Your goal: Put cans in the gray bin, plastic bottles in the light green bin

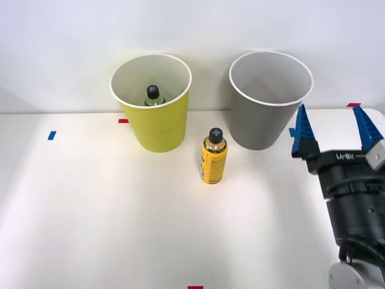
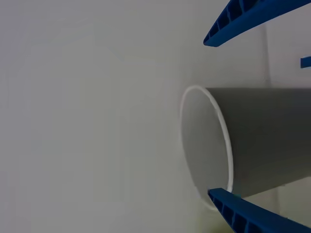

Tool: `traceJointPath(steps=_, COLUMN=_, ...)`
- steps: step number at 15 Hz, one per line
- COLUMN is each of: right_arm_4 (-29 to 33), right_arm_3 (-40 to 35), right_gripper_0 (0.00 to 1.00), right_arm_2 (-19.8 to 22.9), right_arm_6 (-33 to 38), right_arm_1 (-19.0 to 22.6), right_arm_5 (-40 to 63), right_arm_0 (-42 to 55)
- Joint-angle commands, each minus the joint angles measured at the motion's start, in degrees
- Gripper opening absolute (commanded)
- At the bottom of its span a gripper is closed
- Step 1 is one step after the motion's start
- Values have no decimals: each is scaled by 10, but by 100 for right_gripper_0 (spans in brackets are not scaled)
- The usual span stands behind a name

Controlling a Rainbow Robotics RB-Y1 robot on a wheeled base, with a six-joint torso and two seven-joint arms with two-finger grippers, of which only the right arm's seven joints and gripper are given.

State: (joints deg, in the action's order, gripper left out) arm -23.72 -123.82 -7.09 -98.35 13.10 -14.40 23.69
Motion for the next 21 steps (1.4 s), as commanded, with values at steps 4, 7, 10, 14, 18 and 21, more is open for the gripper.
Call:
traceJointPath(steps=4, right_arm_4=24, right_arm_3=1, right_gripper_0=100, right_arm_2=-10, right_arm_6=5, right_arm_1=35, right_arm_5=-19, right_arm_0=94)
traceJointPath(steps=7, right_arm_4=46, right_arm_3=1, right_gripper_0=100, right_arm_2=-11, right_arm_6=5, right_arm_1=26, right_arm_5=-19, right_arm_0=138)
traceJointPath(steps=10, right_arm_4=63, right_arm_3=1, right_gripper_0=100, right_arm_2=-20, right_arm_6=2, right_arm_1=21, right_arm_5=-19, right_arm_0=189)
traceJointPath(steps=14, right_arm_4=69, right_arm_3=28, right_gripper_0=100, right_arm_2=-21, right_arm_6=0, right_arm_1=19, right_arm_5=-17, right_arm_0=190)
traceJointPath(steps=18, right_arm_4=126, right_arm_3=90, right_gripper_0=100, right_arm_2=-16, right_arm_6=25, right_arm_1=-9, right_arm_5=-19, right_arm_0=137)
traceJointPath(steps=21, right_arm_4=216, right_arm_3=93, right_gripper_0=100, right_arm_2=-9, right_arm_6=134, right_arm_1=-42, right_arm_5=-19, right_arm_0=137)
